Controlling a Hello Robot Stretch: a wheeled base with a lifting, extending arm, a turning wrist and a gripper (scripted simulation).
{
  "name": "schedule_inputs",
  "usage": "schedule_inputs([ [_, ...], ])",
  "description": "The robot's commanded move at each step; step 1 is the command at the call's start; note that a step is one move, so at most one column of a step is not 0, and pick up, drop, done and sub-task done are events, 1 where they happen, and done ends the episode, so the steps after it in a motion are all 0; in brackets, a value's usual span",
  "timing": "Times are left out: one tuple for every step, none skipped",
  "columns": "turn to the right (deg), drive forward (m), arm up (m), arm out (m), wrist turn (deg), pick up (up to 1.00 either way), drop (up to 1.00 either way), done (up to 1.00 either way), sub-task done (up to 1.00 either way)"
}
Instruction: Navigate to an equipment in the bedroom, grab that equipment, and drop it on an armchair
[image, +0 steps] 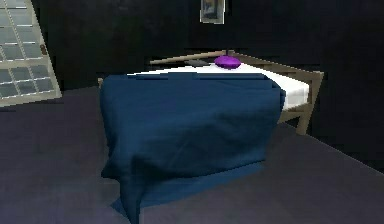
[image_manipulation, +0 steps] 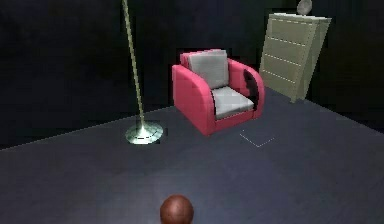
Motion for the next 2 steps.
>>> schedule_inputs([
  [0.0, 0.00, 0.00, 0.00, 0.0, 1.00, 0.00, 0.00, 0.00],
  [0.0, 0.00, 0.10, 0.00, 0.0, 0.00, 0.00, 0.00, 0.00],
])
